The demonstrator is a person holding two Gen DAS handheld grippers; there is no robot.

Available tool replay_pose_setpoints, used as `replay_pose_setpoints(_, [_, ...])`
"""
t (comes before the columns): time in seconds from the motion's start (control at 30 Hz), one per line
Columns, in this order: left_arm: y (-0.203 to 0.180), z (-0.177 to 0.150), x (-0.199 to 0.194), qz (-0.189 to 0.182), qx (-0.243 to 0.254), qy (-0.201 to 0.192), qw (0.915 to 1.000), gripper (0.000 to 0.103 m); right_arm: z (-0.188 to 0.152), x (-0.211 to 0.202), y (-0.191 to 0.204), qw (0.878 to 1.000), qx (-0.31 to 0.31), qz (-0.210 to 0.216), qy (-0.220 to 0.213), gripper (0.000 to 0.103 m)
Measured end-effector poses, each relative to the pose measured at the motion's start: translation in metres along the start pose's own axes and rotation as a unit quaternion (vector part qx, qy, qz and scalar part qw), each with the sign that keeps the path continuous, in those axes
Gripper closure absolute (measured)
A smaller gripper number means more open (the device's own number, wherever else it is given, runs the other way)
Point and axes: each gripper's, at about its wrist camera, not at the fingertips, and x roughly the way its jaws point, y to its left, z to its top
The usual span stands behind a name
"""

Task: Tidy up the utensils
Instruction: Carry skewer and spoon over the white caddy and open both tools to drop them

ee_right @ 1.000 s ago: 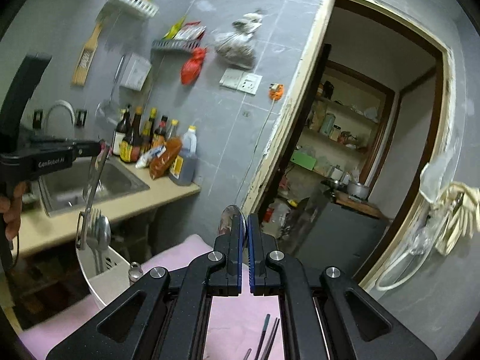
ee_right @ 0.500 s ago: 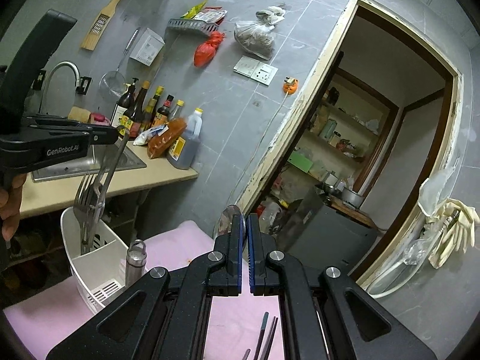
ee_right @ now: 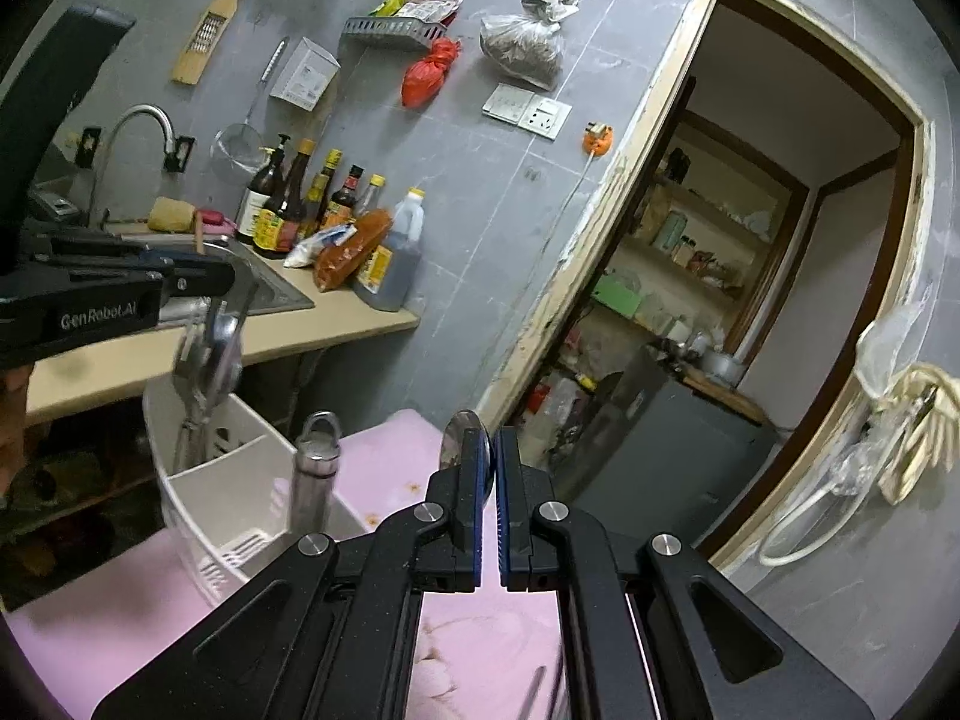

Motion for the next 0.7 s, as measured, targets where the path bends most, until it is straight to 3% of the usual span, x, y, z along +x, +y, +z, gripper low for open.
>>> replay_pose_setpoints(0.37, [0.006, -0.007, -0.013, -0.041, -0.008, 0.047, 0.9980, 0.095, -0.009, -0.012, -0.017, 0.995, 0.079, 0.059, 0.007, 0.096])
replay_pose_setpoints(0.43, [0.004, -0.007, -0.019, -0.049, -0.008, 0.050, 0.9975, 0.085, -0.010, -0.019, -0.024, 0.994, 0.098, 0.058, 0.005, 0.095])
replay_pose_setpoints(0.5, [0.002, -0.005, -0.027, -0.055, -0.010, 0.045, 0.9974, 0.074, -0.010, -0.028, -0.037, 0.991, 0.126, 0.052, 0.001, 0.085])
replay_pose_setpoints(0.57, [-0.003, -0.001, -0.038, -0.062, -0.010, 0.035, 0.9974, 0.065, -0.012, -0.040, -0.049, 0.987, 0.152, 0.045, -0.009, 0.065])
replay_pose_setpoints(0.7, [-0.014, 0.010, -0.057, -0.067, -0.014, 0.016, 0.9975, 0.047, -0.015, -0.066, -0.077, 0.981, 0.192, 0.024, -0.023, 0.059])
